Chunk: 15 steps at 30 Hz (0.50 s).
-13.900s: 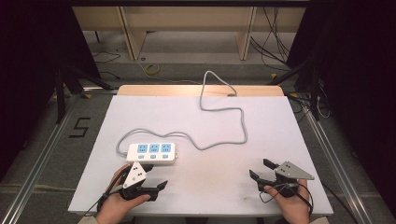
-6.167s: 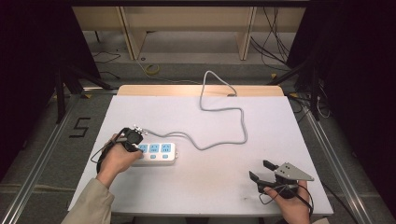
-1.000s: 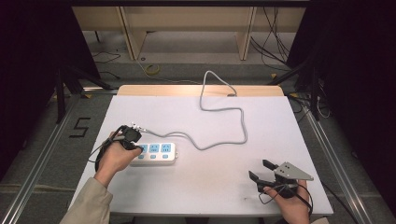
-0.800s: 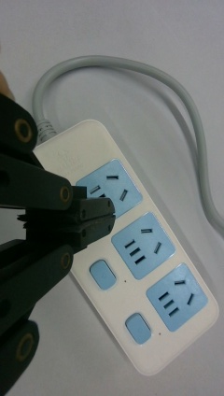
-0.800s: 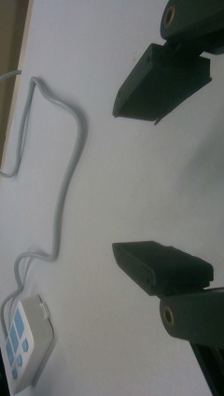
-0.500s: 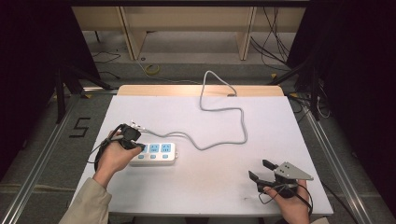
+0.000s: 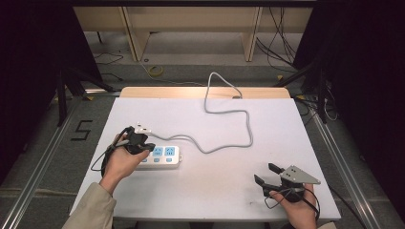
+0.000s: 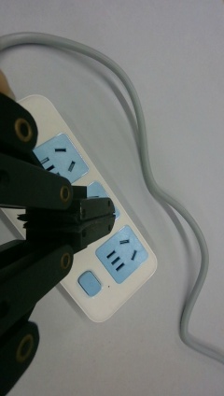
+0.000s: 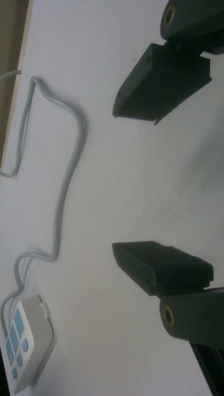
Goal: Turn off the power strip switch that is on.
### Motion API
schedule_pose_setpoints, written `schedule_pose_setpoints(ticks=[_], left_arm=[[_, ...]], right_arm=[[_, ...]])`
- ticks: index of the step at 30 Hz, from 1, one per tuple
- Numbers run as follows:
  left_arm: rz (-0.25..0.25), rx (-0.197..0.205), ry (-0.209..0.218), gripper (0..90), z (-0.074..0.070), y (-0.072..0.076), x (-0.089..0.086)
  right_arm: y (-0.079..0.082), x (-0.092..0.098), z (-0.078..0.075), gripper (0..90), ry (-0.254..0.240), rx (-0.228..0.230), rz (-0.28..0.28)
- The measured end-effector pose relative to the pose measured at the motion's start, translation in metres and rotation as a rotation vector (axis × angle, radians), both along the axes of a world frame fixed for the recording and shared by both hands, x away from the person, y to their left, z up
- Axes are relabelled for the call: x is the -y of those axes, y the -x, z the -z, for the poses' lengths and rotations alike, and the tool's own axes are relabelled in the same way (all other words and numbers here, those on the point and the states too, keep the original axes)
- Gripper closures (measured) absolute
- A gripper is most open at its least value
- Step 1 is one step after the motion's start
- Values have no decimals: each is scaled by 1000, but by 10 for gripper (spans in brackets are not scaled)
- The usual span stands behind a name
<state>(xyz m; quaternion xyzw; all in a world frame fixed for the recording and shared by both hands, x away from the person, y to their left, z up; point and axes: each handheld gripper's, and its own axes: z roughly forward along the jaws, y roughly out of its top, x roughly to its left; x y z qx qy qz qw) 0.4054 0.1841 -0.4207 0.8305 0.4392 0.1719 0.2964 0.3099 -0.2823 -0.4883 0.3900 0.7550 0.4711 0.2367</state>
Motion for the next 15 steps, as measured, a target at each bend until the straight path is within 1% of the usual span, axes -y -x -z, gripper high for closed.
schedule_pose_setpoints(ticks=[9,11,13,15], left_arm=[[15,63,85,890,-3,3,0],[22,73,95,873,-3,4,2],[21,89,98,882,-4,4,2],[26,86,103,887,-4,5,3]], right_arm=[[0,0,0,296,0,0,0],[0,0,0,296,0,0,1],[0,0,0,296,1,1,0],[0,0,0,296,0,0,0]])
